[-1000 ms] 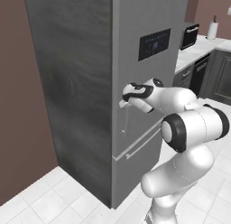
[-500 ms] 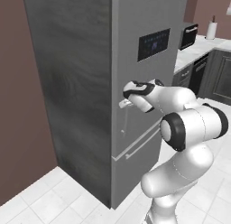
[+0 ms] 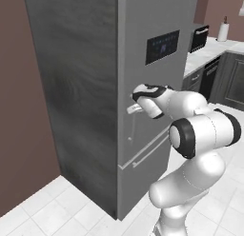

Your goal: Open the fridge, remove the pear, corn, and steak, and place them on any counter.

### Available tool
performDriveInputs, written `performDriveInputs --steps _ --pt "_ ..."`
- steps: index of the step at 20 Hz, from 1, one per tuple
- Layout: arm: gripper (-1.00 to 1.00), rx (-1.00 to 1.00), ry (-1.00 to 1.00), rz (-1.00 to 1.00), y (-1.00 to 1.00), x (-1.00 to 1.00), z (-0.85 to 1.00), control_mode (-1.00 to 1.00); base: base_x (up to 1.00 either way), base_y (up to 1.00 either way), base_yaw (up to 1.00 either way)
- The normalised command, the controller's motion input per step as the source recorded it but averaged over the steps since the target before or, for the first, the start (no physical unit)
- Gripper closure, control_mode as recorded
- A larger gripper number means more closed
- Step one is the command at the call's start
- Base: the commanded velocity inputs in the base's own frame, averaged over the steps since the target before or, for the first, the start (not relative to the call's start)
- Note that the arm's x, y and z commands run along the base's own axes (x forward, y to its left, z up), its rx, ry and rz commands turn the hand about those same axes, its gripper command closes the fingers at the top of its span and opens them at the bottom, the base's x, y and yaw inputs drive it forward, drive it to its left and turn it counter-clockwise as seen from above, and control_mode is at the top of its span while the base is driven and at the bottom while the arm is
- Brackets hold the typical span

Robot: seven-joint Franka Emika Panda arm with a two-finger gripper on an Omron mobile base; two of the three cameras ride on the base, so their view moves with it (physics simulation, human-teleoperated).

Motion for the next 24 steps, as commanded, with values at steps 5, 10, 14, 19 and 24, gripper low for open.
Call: performDriveInputs --steps 5,10,14,19,24 --pt "1.00 0.00 -0.11 0.00 -0.84 -0.25 0.00 -1.00 0.00 0.00 0.00" --pt "1.00 0.00 -0.20 0.00 -1.00 -0.67 0.09 -1.00 0.00 0.00 0.00" --pt "1.00 0.00 -0.24 0.00 -1.00 -0.60 0.27 -1.00 0.00 0.00 0.00" --pt "1.00 0.00 -0.18 -0.06 -1.00 -0.40 0.36 -1.00 0.00 0.00 0.00" --pt "1.00 0.00 -0.09 -0.10 -1.00 -0.25 0.42 -1.00 0.00 0.00 0.00"
